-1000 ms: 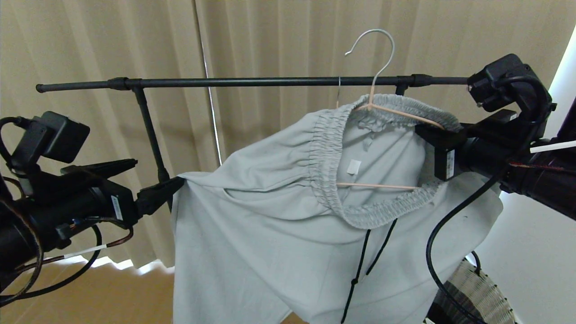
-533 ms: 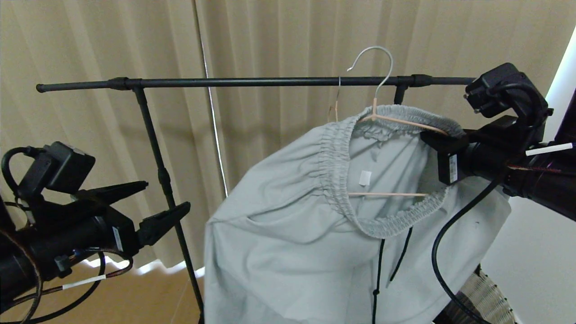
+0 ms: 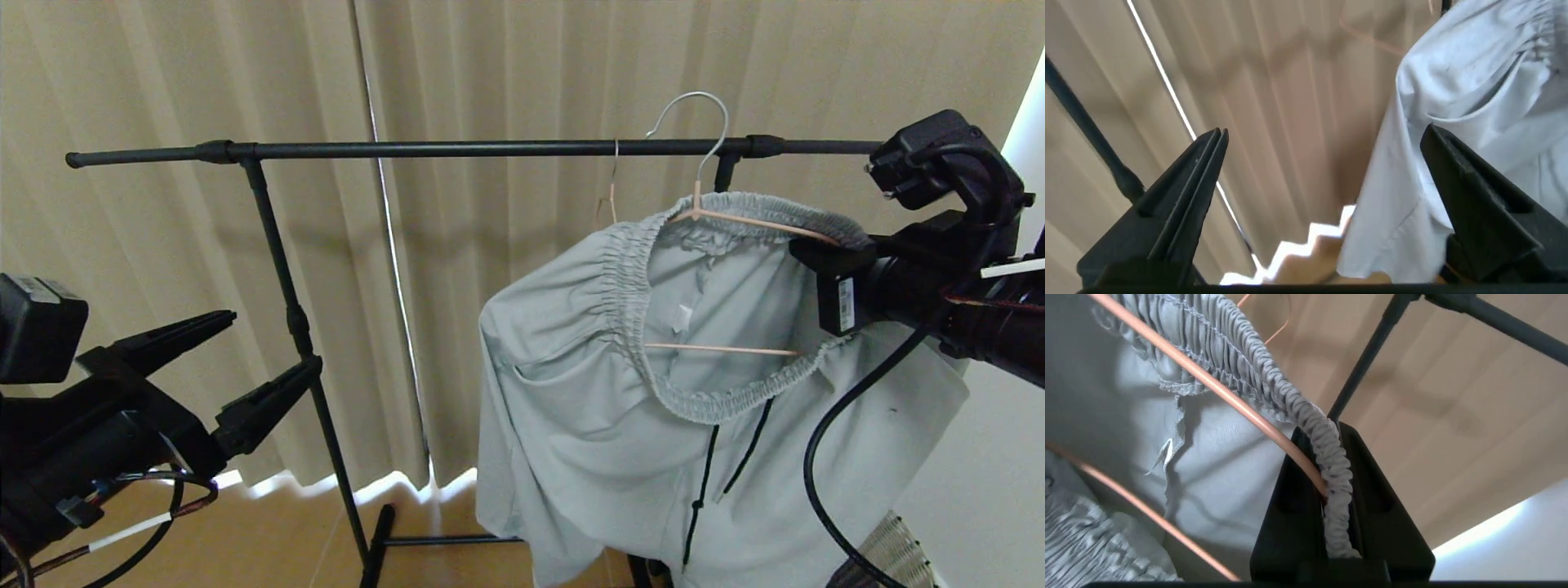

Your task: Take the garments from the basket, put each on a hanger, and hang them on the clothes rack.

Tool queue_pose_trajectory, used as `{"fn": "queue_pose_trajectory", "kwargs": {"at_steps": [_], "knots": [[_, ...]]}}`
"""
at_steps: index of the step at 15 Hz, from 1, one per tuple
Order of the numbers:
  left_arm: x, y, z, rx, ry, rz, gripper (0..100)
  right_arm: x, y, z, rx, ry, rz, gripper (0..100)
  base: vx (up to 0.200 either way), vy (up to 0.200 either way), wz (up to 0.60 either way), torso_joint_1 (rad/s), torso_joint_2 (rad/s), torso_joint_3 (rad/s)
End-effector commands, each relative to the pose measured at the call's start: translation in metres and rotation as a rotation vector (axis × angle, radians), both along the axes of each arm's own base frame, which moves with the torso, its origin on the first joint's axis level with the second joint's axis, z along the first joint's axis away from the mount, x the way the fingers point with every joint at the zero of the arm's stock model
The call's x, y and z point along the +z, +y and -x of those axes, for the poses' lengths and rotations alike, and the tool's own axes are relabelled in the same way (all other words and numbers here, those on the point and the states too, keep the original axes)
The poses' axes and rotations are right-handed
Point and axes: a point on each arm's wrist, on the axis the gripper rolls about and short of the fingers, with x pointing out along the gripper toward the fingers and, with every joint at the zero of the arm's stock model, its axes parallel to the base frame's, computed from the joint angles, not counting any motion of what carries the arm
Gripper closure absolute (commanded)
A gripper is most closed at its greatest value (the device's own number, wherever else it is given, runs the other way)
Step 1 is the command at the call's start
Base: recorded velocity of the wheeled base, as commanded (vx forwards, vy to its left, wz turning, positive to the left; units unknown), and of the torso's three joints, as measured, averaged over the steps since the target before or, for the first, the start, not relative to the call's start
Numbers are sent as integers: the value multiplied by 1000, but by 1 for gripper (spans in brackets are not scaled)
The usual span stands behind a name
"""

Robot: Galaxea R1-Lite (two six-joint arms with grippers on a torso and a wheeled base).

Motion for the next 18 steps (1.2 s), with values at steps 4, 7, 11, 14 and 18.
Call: {"fn": "queue_pose_trajectory", "kwargs": {"at_steps": [4,7,11,14,18], "knots": [[-4,0,4,-5,-1,-27,0,2,-1,3,-6,-4,-36,100,0,0,0,0,0,0],[-1,0,8,-5,-22,-24,0,2,-1,3,-5,-6,-37,100,0,67,0,-1,2,-1],[0,1,10,-2,-31,-22,0,1,-1,2,-5,-5,-37,100,0,200,0,4,2,4],[-2,1,11,-2,-24,-25,0,1,-1,2,-5,-3,-37,100,0,200,0,1,2,5],[-1,2,10,3,-25,-24,0,1,-1,2,-7,-1,-43,100,0,200,0,2,-1,2]]}}
